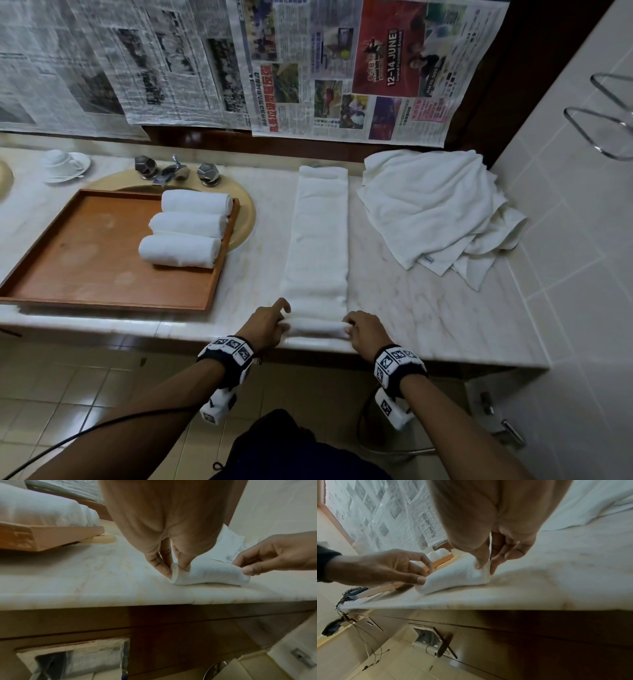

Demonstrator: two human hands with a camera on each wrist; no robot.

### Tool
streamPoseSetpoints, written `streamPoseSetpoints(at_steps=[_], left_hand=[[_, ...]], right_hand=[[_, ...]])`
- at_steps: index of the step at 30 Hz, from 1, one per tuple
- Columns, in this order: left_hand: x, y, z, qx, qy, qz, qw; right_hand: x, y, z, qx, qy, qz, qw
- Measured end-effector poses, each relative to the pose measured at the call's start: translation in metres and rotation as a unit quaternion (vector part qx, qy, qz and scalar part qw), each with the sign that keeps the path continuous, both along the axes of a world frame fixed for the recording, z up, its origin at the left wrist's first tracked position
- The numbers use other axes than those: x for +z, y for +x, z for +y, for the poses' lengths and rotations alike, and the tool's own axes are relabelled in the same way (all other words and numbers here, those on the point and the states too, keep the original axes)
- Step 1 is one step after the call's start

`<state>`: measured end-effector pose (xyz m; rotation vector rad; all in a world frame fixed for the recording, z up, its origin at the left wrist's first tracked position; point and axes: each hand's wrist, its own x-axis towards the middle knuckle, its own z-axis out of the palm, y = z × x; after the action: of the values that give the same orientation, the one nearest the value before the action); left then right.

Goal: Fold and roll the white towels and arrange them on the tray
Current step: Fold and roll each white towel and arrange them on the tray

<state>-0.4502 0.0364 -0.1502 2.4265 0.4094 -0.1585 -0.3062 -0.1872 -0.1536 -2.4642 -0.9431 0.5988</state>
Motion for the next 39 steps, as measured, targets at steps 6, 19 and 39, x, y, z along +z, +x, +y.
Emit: streamPoseSetpoints(at_steps=[6, 19, 39], left_hand=[[0.002, 0.005, 0.0, 0.045, 0.032, -0.027, 0.998], [-0.006, 0.005, 0.002, -0.109, 0.179, -0.043, 0.977], [0.004, 0.032, 0.017, 0.073, -0.023, 0.024, 0.997]], right_hand=[[0.003, 0.0, 0.007, -0.035, -0.037, -0.019, 0.999], [-0.013, 0.001, -0.007, 0.1, 0.004, -0.15, 0.984], [-0.004, 0.024, 0.018, -0.007, -0.02, -0.028, 0.999]])
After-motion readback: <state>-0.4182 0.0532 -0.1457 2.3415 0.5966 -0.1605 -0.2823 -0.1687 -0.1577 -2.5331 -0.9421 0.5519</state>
